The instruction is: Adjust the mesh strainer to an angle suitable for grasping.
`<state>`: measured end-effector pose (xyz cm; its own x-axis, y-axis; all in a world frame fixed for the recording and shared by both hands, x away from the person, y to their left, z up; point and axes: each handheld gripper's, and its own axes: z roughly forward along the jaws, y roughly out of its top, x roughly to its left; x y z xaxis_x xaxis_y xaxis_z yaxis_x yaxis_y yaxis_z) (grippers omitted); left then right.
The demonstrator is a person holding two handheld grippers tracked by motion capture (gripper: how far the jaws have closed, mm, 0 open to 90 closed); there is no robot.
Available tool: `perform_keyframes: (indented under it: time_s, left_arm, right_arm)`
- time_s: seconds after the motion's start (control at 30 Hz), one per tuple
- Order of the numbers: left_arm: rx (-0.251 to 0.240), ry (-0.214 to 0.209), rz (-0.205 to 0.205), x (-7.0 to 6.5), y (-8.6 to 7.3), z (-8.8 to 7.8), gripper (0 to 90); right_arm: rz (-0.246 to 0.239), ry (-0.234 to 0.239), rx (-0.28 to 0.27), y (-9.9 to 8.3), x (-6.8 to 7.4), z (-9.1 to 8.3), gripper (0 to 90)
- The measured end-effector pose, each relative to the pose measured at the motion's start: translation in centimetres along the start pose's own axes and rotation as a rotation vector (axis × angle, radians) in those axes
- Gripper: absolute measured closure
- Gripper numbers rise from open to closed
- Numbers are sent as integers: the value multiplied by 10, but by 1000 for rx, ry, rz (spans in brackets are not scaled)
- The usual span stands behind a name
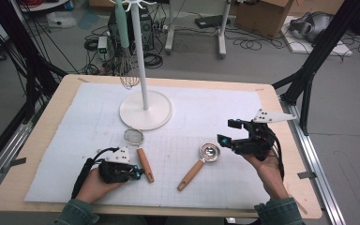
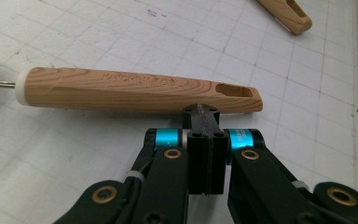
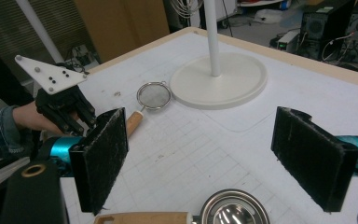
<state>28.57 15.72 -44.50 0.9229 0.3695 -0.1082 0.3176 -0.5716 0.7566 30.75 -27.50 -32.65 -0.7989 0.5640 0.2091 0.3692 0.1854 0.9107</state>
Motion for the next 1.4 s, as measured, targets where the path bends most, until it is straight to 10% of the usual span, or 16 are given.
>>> perform_keyframes:
  time_s: [1.4]
  left_arm:
    - [18,54,-2,9,22,18,895]
  right_arm:
    - [9,-15,6,-8,-5,-3,177]
